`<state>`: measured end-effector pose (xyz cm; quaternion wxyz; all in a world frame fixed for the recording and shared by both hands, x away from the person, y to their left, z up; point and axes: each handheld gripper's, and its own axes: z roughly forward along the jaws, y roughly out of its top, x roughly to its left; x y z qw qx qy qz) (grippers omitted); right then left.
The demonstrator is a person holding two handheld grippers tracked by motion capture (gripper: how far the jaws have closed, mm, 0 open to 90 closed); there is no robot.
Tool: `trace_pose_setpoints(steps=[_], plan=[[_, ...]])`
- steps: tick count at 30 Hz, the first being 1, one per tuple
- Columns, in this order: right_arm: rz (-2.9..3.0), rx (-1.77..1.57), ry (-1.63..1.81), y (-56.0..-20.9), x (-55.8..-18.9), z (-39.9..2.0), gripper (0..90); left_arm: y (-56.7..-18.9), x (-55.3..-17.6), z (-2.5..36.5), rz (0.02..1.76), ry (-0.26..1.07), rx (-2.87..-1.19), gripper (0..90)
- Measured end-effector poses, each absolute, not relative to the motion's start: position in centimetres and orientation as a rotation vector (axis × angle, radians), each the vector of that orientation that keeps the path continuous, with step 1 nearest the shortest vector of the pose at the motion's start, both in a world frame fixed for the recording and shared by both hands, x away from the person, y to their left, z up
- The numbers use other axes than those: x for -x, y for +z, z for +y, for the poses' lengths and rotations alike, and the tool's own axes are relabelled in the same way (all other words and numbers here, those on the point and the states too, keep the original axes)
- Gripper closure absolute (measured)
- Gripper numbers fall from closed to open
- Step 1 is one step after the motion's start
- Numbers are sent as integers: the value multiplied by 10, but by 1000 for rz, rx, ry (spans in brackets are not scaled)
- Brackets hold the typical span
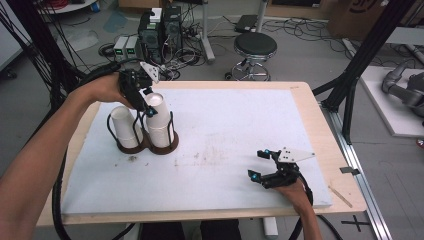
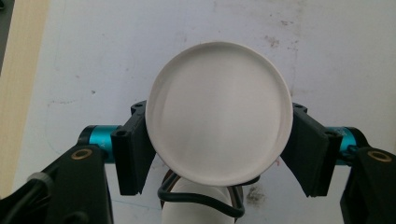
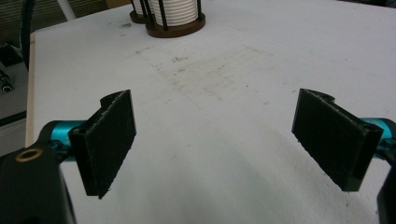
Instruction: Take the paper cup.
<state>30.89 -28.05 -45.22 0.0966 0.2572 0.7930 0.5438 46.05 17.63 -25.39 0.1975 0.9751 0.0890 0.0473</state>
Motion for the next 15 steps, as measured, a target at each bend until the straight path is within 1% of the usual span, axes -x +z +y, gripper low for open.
trace_pose_setpoints(steps=[15], plan=[[2349, -765, 1606, -452, -309, -280, 142, -239, -456, 188, 258, 151, -2655, 330]])
